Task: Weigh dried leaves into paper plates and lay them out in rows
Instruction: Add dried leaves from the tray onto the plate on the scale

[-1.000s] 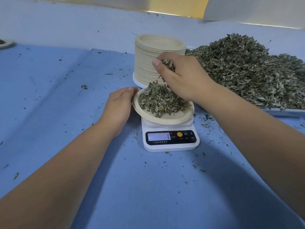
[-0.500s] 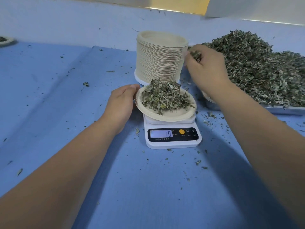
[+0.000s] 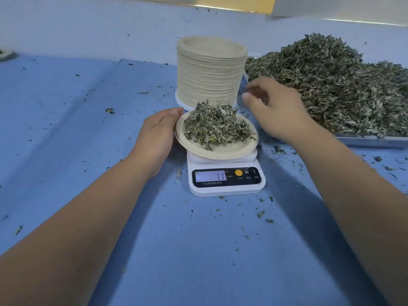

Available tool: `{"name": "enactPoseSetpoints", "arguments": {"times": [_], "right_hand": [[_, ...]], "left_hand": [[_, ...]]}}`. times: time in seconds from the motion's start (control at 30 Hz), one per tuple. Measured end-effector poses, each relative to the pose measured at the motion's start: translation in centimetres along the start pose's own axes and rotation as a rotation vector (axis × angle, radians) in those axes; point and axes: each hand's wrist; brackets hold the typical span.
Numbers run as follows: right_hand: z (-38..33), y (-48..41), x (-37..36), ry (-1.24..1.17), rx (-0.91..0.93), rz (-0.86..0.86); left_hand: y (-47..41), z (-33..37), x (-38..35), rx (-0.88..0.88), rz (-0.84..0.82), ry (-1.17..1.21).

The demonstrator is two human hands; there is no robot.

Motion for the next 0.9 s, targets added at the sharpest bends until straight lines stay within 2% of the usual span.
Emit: {"name": "enactPoseSetpoints", "arguments": {"times": [0.13, 0.27, 0.6, 0.73, 0.9], "right_hand": [[-4.8, 0.3, -1.1, 0.082, 0.299, -0.242], [-6.8, 0.2, -2.8, 0.261, 0.390, -0.343], [-7.0, -1.0, -3.4, 0.206, 0.383, -0.165], [-7.6, -1.8, -2.4, 0.122, 0.321, -0.074], [-8.3, -2.7, -2.3, 0.167, 0.265, -0.093]], "left_hand": [[0.0, -0.1, 0.2, -0.033, -0.059, -0.009], [0.3, 0.1, 0.4, -0.047, -0.100, -0.013], [-0.2, -0.3, 0.3, -0.040, -0.052, -0.040], [-0.1, -0.4, 0.3, -0.038, -0.035, -0.029], [-0.4, -0.6, 0.3, -0.037, -0.021, -0.034]]}}
Point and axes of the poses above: each hand's wrist, its own y-axis away from the middle knuckle, its own x-axis out of the back of the hand, z = x × y, and after that the axes turned 4 degrees about -z, right-handed
